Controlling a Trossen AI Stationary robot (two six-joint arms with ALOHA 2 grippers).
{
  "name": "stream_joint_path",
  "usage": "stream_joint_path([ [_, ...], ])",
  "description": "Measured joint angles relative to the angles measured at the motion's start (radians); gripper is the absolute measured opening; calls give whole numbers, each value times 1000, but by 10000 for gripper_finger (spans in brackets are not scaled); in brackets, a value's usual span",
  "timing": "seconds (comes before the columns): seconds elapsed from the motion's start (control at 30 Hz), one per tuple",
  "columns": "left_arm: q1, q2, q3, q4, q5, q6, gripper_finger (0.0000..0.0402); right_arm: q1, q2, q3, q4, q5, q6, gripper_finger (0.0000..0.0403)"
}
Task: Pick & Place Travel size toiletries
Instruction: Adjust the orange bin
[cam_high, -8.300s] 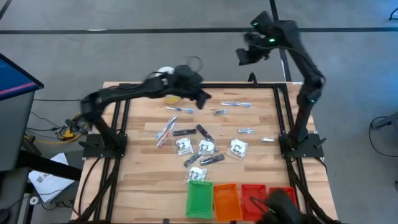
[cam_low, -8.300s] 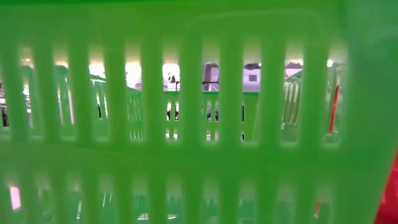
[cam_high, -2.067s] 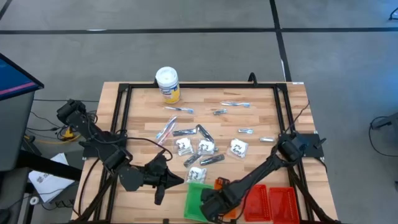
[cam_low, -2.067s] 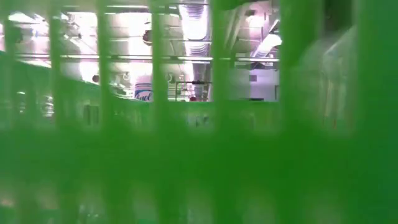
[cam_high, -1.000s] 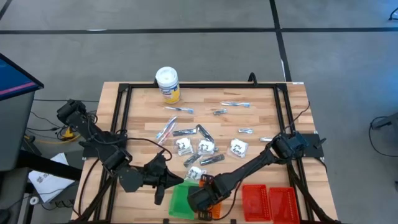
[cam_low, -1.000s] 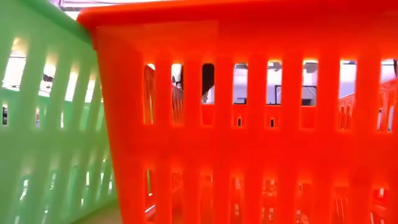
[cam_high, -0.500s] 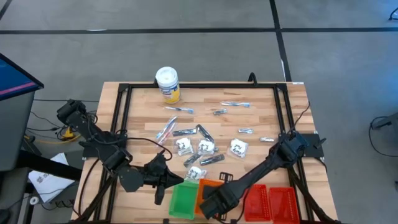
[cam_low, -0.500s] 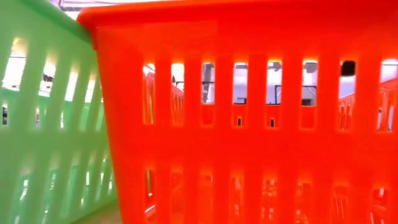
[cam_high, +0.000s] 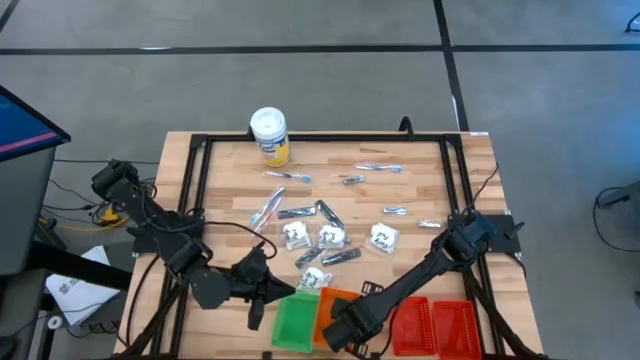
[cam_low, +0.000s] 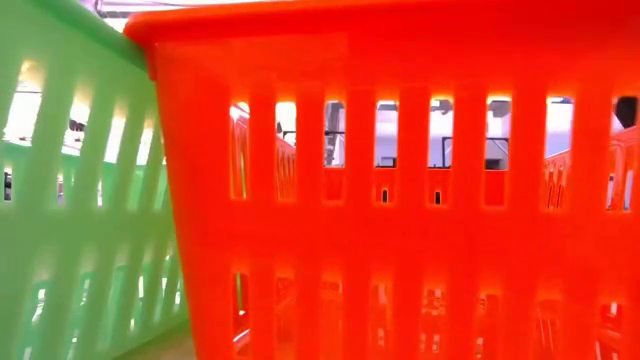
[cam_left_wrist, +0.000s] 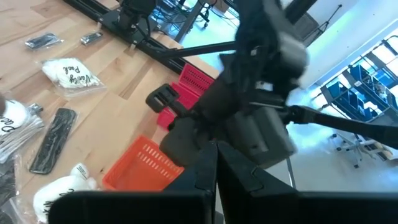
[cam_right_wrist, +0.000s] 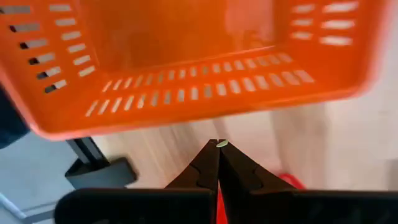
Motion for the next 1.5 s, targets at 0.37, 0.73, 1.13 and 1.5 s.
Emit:
stream_joint_path([
  [0.37,-4,0,0,0,2,0,1,-11,2,-47,160,-9,-53,0],
  [0.73,-4,0,0,-1,-1,0,1,-57,2,-47,298,-8,-153,0],
  [1.13,-4,0,0,-1,-1,0,1,-112,2,-47,488,-10,-327,0],
  [1.5,11,0,0,0,1,0,1,-93,-73,-48,392,48,-367,0],
])
